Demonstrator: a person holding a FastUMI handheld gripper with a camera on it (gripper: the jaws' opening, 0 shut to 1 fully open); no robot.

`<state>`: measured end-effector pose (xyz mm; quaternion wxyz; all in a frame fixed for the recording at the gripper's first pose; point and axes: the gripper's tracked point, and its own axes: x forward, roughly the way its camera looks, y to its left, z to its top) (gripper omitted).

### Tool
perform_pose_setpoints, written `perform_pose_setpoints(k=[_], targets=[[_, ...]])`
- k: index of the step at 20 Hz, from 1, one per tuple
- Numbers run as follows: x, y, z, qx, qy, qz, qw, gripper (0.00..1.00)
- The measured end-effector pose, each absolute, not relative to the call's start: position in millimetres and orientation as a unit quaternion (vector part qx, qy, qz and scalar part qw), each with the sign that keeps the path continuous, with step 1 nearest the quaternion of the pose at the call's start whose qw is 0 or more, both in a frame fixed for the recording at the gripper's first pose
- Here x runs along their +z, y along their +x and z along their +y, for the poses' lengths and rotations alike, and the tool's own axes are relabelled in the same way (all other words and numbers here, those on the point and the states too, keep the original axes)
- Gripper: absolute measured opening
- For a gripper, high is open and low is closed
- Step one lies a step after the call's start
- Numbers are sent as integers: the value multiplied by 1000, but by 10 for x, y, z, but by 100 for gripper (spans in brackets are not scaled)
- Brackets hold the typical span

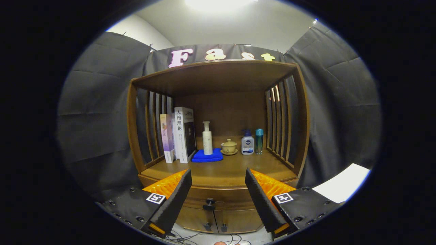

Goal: Pull open the drawer, take out the items inside it, and place them on the countertop above the cabinet.

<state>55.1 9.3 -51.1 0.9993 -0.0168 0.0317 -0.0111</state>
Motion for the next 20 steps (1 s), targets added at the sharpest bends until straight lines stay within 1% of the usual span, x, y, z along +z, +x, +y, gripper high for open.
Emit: perform_pose_setpoints(k=[6, 14, 20], targets=[[-683, 634, 184, 2, -23, 42, 999, 99], [-966, 810, 190, -1, -23, 58, 998, 99], [-1314, 962, 201, -9, -34, 82, 996, 100]])
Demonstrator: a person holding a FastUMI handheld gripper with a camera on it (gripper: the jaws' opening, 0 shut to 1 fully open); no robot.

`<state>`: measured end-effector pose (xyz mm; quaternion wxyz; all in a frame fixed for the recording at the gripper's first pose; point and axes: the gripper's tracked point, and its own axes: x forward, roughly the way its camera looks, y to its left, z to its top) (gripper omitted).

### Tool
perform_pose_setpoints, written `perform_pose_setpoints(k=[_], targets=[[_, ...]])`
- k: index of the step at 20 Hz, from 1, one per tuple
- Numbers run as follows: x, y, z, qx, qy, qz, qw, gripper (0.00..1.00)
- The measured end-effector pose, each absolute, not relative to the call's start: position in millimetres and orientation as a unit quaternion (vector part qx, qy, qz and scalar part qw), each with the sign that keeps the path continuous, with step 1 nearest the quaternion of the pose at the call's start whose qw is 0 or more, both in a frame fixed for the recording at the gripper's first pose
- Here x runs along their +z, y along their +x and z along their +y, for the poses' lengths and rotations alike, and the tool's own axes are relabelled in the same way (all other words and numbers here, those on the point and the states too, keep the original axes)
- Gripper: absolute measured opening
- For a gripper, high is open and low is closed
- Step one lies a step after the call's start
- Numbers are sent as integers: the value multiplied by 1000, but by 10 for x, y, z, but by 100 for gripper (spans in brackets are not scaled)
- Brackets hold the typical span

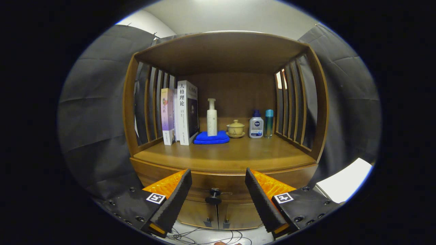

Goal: Pull open the drawer, take out the items inside it, and place them on the countertop above the cabinet.

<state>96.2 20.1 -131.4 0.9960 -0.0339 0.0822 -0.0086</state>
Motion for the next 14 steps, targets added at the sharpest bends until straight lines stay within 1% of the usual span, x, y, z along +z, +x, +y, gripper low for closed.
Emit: perform_pose_setpoints(k=[7, 14], targets=[[-1782, 1109, 319, -4, -43, 120, 992, 100], [-2260, 1247, 315, -20, -32, 162, 986, 100]])
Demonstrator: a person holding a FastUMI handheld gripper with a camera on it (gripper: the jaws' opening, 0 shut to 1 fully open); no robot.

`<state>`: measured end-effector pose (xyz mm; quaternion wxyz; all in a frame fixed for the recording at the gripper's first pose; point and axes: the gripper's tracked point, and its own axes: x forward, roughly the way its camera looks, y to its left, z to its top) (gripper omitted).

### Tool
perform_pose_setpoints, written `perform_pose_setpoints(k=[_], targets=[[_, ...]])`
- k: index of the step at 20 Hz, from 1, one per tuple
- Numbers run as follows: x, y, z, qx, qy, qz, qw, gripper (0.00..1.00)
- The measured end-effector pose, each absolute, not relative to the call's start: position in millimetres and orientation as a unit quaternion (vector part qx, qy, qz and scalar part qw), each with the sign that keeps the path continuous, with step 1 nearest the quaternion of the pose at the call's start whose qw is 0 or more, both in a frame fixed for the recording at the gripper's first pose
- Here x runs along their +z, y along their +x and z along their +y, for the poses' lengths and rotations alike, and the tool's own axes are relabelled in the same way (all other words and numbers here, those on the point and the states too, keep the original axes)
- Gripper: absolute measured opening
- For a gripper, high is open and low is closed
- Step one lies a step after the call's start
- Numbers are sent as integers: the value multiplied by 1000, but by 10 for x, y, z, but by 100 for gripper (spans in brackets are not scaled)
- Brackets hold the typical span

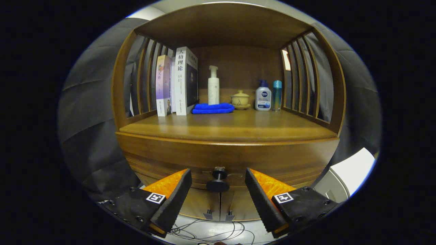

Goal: Pull open the drawer, take out the items inside it, and place them on the countertop above the cabinet.

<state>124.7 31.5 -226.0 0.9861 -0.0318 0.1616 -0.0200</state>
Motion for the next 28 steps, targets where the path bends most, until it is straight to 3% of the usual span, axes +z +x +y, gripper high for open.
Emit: perform_pose_setpoints(k=[6, 9, 15, 17, 24, 28], targets=[[-2519, 1341, 264, -29, -47, 179, 982, 98], [-2585, 1372, 305, -25, -49, 184, 981, 86], [-2626, 1426, 284, -34, -65, 189, 979, 52], [-2651, 1449, 287, -28, -67, 196, 978, 52], [-2652, 1481, 294, -12, -78, 184, 980, 26], [-2657, 1438, 281, -17, -79, 179, 981, 26]])
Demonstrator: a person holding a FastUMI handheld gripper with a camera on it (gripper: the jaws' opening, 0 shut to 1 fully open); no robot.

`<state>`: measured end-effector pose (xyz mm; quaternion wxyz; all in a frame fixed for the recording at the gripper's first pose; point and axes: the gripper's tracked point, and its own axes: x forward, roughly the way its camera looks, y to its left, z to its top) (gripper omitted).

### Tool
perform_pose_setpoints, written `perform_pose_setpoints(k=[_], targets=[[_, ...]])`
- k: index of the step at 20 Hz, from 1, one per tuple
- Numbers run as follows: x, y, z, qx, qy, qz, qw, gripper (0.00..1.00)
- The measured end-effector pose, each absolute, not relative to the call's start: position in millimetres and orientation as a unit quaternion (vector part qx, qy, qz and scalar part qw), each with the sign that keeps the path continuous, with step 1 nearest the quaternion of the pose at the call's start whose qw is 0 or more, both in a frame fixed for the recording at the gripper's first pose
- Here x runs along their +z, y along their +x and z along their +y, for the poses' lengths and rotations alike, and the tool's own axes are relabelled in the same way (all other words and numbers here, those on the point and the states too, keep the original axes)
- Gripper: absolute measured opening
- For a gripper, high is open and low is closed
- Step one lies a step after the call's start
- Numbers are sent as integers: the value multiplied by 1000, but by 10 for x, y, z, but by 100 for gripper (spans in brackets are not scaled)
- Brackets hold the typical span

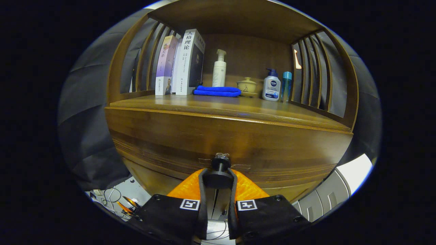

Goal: Pull open the drawer, take out the items inside it, and place them on the countertop above the cabinet.

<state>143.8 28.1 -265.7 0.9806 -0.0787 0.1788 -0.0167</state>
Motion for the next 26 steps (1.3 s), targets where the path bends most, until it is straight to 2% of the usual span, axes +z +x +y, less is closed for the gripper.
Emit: perform_pose_setpoints(k=[10, 26], targets=[[-2675, 1115, 321, -24, -86, 183, 979, 26], [-2746, 393, 421, 8, -121, 175, 977, 26]])
